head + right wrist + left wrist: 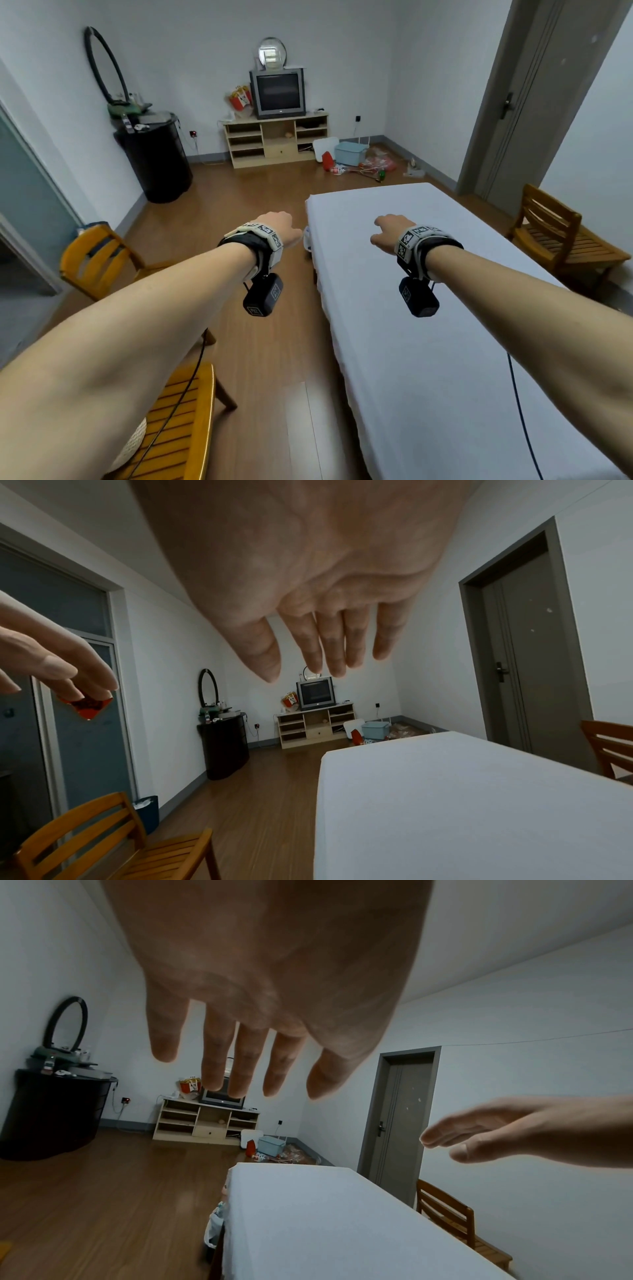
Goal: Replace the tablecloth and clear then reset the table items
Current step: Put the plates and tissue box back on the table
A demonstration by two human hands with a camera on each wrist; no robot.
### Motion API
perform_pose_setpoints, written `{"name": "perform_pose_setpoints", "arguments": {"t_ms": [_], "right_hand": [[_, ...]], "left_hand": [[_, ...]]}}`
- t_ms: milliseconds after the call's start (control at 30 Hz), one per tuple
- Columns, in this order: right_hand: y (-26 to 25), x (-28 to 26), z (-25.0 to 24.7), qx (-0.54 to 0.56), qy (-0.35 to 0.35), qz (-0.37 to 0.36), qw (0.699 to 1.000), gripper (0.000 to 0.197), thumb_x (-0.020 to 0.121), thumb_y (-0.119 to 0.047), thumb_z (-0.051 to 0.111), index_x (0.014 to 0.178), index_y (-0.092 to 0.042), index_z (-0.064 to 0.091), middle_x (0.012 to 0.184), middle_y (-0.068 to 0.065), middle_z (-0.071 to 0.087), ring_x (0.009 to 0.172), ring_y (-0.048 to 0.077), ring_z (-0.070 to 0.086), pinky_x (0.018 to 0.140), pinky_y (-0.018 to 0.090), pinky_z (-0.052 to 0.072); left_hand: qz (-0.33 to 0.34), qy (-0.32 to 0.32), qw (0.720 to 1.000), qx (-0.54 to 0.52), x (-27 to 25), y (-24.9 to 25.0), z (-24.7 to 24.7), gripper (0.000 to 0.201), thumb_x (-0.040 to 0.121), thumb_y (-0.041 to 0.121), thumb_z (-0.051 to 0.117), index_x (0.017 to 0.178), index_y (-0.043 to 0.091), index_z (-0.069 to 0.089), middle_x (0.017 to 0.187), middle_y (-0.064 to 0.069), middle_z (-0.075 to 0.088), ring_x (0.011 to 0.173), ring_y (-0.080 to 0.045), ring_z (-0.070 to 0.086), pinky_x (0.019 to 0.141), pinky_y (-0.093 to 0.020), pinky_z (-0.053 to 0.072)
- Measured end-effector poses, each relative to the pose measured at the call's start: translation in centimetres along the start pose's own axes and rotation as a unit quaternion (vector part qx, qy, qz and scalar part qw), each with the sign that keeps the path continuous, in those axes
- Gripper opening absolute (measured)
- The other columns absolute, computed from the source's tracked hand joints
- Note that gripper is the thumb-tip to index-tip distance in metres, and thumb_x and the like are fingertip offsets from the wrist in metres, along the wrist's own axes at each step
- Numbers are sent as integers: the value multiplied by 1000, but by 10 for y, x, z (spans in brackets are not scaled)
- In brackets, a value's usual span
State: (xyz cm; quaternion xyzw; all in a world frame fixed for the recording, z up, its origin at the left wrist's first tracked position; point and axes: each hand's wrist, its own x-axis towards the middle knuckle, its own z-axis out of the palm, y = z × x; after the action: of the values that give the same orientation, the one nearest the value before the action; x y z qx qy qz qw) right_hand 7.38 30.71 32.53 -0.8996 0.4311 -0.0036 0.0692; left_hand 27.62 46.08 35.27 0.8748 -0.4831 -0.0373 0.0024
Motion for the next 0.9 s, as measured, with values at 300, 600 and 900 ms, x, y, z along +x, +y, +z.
{"name": "perform_pose_setpoints", "arguments": {"t_ms": [300,600,900], "right_hand": [[-74,125,51,-8,-45,-9,999,46,90,-28,49,132,-8,51,131,13,56,116,31,54,95,37,47],[-173,359,104,24,-88,-52,994,31,85,-26,51,106,-5,60,109,18,65,94,32,61,74,30,46],[-252,556,117,-5,-117,-75,990,20,83,-23,49,97,-10,54,101,11,56,96,31,57,77,33,48]], "left_hand": [[-34,-37,999,18,99,-116,28,41,87,41,50,116,14,61,108,-9,65,94,-30,61,71,-31,43],[-63,-66,995,49,289,-244,49,41,90,41,47,119,15,58,111,-7,63,94,-27,57,72,-32,42],[-79,-81,992,47,477,-336,46,47,90,41,45,129,15,55,125,-8,60,108,-30,58,76,-32,44]]}}
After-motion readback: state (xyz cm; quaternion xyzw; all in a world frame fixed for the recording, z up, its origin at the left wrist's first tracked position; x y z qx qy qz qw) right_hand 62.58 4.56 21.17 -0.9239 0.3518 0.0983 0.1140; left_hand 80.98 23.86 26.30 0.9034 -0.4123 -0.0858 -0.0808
